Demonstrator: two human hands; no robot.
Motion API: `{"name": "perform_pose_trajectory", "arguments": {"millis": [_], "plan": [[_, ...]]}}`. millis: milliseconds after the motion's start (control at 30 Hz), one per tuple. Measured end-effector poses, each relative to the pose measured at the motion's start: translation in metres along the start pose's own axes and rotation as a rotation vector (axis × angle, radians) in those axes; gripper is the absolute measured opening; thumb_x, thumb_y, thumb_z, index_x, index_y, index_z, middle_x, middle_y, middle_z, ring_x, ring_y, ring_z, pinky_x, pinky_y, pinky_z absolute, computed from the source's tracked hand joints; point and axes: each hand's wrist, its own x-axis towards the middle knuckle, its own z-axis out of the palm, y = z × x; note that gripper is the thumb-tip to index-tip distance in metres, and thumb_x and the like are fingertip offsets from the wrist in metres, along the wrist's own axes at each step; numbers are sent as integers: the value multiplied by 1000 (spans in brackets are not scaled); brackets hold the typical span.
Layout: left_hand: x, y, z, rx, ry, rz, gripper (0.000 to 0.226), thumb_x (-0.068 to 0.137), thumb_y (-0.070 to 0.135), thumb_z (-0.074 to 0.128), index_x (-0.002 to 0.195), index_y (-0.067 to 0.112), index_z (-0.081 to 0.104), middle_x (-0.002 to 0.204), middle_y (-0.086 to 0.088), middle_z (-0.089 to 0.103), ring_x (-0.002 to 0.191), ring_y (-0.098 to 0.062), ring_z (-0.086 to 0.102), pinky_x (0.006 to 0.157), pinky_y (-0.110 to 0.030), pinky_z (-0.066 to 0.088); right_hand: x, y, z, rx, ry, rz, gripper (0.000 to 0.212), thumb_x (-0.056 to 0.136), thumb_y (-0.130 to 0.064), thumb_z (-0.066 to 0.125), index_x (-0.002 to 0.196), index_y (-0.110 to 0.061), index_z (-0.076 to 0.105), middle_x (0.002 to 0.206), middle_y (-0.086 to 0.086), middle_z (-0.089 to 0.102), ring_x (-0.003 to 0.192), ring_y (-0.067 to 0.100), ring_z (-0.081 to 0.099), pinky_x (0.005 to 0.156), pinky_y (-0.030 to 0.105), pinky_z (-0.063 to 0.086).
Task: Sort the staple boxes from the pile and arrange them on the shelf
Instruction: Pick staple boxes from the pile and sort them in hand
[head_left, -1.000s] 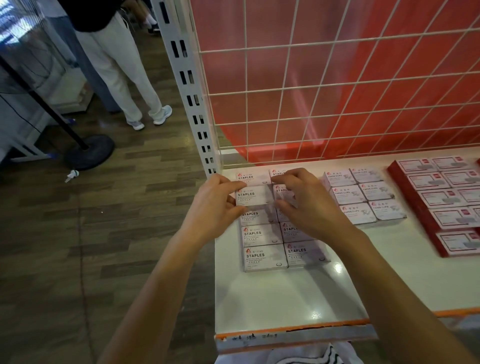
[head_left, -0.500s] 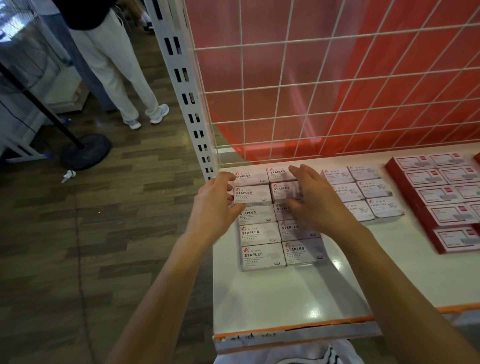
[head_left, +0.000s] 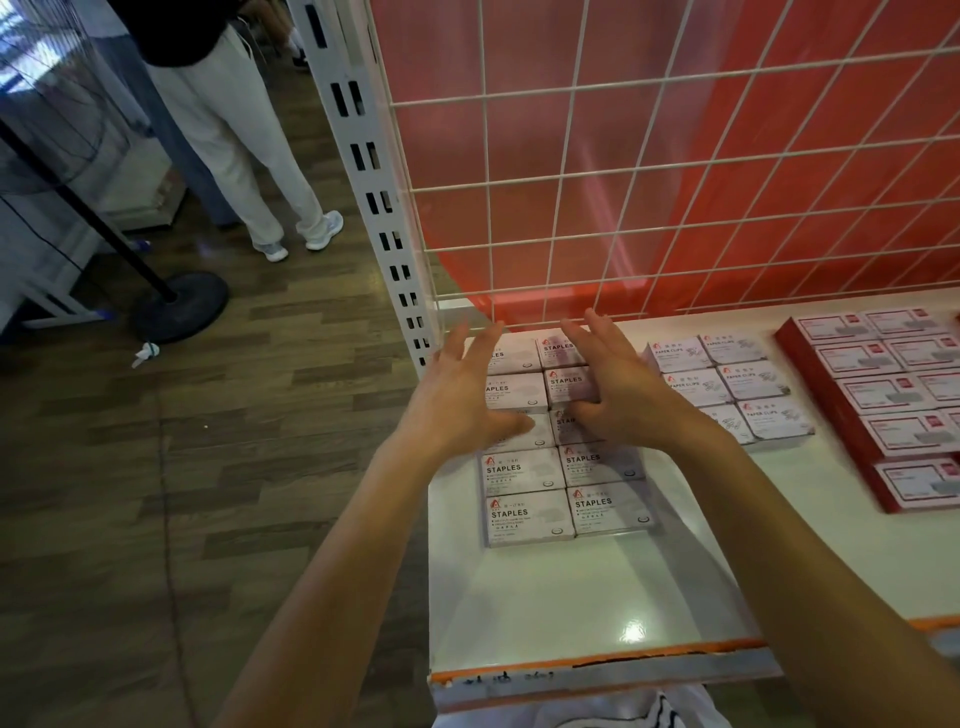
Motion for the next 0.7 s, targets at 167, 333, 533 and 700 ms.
{"name": "perform_pose_trajectory", "arguments": {"millis": [167, 333, 533, 700], "plan": [[17, 1, 5, 49, -105, 93, 108, 71, 59, 72, 152, 31, 5, 160, 1, -10, 147, -22, -11, 118, -45, 4, 7, -1, -10, -20, -45, -22, 88, 79, -14, 62, 150, -27, 11, 158, -8, 0, 144, 13, -10, 113, 57, 2], [23, -3, 13, 33, -44, 108, 100, 70, 62, 71, 149, 22, 23, 153, -1, 25, 141, -20, 18, 114, -36, 18, 12, 5, -9, 62, -39, -3, 77, 73, -17, 66, 141, -22, 31, 140, -1, 28, 129, 19, 30, 109, 49, 27], [26, -5, 16, 11, -22, 131, 99, 66, 62, 74, 145, 23, 30, 149, 0, 32, 137, -20, 24, 113, -37, 21, 17, 8, -8, 66, -64, -4, 74, 71, -18, 68, 136, -23, 32, 138, 1, 29, 128, 21, 32, 109, 56, 23], [27, -5, 19, 16, -18, 145, 100, 67, 63, 73, 146, 21, 29, 148, -2, 32, 136, -22, 23, 114, -40, 21, 20, 8, -3, 51, -72, -8, 81, 72, -20, 67, 142, -25, 26, 146, -4, 23, 135, 18, 23, 111, 58, 15]]}}
